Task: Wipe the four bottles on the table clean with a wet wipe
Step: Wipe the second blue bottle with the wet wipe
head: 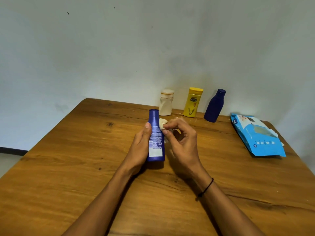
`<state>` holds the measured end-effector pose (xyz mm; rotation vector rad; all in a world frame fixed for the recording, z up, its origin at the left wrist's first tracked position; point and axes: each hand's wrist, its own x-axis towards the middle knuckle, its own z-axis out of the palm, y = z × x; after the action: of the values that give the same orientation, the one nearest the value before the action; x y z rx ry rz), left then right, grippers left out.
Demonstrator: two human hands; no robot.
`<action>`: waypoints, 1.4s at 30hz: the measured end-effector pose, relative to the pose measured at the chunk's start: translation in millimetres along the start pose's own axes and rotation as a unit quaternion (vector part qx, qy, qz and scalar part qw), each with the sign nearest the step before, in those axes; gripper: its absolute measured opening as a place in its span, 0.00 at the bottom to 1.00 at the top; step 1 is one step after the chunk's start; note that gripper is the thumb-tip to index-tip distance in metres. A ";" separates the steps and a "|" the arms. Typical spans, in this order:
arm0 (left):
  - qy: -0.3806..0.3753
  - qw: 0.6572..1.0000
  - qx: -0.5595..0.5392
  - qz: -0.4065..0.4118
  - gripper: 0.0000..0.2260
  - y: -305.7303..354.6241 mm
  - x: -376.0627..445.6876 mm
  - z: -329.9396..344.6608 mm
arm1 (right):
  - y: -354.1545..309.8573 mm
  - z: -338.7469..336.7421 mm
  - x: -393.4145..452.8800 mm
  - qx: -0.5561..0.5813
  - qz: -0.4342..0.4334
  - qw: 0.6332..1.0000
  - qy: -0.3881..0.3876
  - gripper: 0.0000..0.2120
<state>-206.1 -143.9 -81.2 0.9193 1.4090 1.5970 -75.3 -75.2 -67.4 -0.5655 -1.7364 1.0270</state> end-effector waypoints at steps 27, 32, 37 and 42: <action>0.070 0.995 -0.059 -0.028 0.24 0.8 4.1 -1.0 | -10.1 -2.4 1.9 -0.146 -0.083 0.974 -0.151 0.07; 0.147 0.983 -0.100 -0.049 0.26 -4.9 13.3 -12.1 | -23.5 5.4 -1.7 -0.198 -0.101 0.924 -0.310 0.05; 0.135 0.964 -0.205 -0.098 0.31 -2.0 17.0 -13.7 | -23.1 -1.5 0.0 -0.282 -0.100 0.897 -0.326 0.08; 0.059 0.935 -0.324 -0.135 0.28 1.0 16.9 -19.8 | -10.4 -4.4 -8.6 -0.236 -0.115 0.925 -0.274 0.08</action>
<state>-231.2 -136.7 -82.3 0.2320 0.9235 1.7515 -67.0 -85.6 -62.5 -0.3672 -2.5148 0.6246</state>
